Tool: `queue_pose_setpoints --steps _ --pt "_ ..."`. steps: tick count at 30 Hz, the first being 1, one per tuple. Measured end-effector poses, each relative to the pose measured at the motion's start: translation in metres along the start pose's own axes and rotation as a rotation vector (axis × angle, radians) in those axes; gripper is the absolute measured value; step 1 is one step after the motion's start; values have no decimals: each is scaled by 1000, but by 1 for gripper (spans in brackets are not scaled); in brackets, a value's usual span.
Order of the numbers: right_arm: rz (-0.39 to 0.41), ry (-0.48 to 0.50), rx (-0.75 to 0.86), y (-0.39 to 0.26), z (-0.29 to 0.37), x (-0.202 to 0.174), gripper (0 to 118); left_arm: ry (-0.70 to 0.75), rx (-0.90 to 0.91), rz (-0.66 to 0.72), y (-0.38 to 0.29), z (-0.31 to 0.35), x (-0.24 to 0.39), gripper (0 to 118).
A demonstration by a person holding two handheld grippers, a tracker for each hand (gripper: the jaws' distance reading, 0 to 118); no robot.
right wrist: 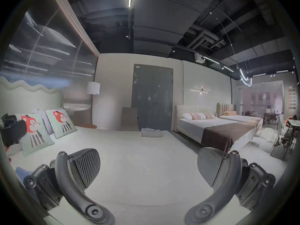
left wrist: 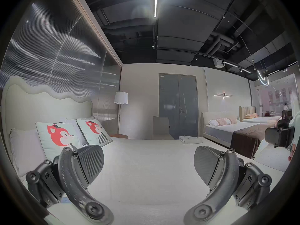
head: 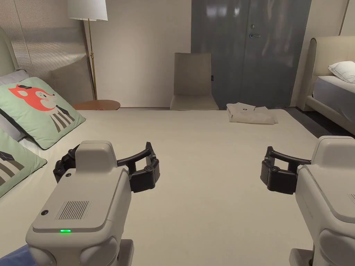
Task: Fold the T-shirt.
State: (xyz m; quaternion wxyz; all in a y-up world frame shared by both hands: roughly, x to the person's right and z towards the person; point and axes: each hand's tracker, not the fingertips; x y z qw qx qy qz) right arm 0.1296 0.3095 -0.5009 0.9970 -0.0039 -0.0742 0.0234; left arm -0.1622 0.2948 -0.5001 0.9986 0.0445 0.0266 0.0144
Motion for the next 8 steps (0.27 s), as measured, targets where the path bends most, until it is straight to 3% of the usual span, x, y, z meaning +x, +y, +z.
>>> queue_pose_setpoints --steps 8 --pt "-14 -2 -7 -4 0 3 118 -4 0 3 1 2 1 111"
